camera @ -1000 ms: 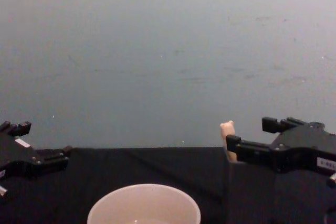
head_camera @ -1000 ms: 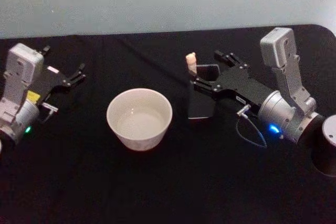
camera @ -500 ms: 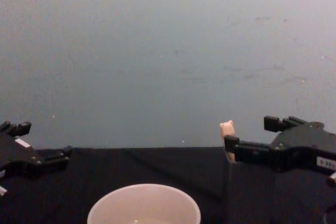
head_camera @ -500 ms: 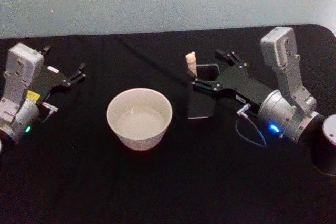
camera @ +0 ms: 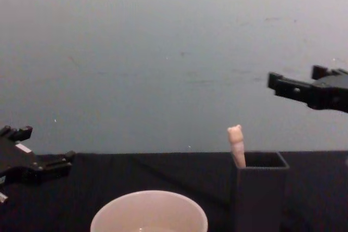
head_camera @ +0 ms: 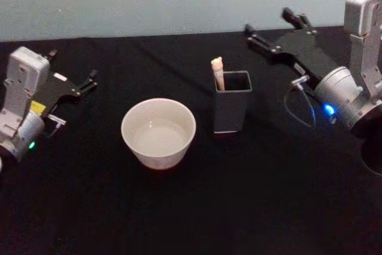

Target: Pick up the stirring spoon with one hand, stir inside the cup, then place it back in its original position.

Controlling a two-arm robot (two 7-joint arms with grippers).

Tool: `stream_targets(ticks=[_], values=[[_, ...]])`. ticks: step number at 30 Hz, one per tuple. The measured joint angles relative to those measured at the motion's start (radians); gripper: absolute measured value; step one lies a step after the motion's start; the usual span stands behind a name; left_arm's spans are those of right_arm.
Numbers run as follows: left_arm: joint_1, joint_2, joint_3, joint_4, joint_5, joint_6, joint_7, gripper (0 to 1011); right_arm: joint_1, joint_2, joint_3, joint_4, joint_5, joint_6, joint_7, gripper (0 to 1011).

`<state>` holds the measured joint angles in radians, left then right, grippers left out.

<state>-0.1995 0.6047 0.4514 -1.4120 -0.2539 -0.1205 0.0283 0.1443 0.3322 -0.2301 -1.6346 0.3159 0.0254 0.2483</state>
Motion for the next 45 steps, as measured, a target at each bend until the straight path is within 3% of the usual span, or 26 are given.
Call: stream_targets(ticks=[6,19,45], values=[[0.000,0.000,0.000,0.000,0.000,0.000,0.000,1001,0.027,-0.021,0.011,0.105,-0.083,0.000,-0.071,1002],[0.000,0.000,0.000,0.000,0.000,0.000,0.000,1001,0.022,-0.027,-0.013,0.214,-0.168,0.045,-0.061,1002],[0.000,0.000,0.000,0.000,0.000,0.000,0.000,1001,0.024,-0.027,-0.011,0.212,-0.166,0.044,-0.062,1002]])
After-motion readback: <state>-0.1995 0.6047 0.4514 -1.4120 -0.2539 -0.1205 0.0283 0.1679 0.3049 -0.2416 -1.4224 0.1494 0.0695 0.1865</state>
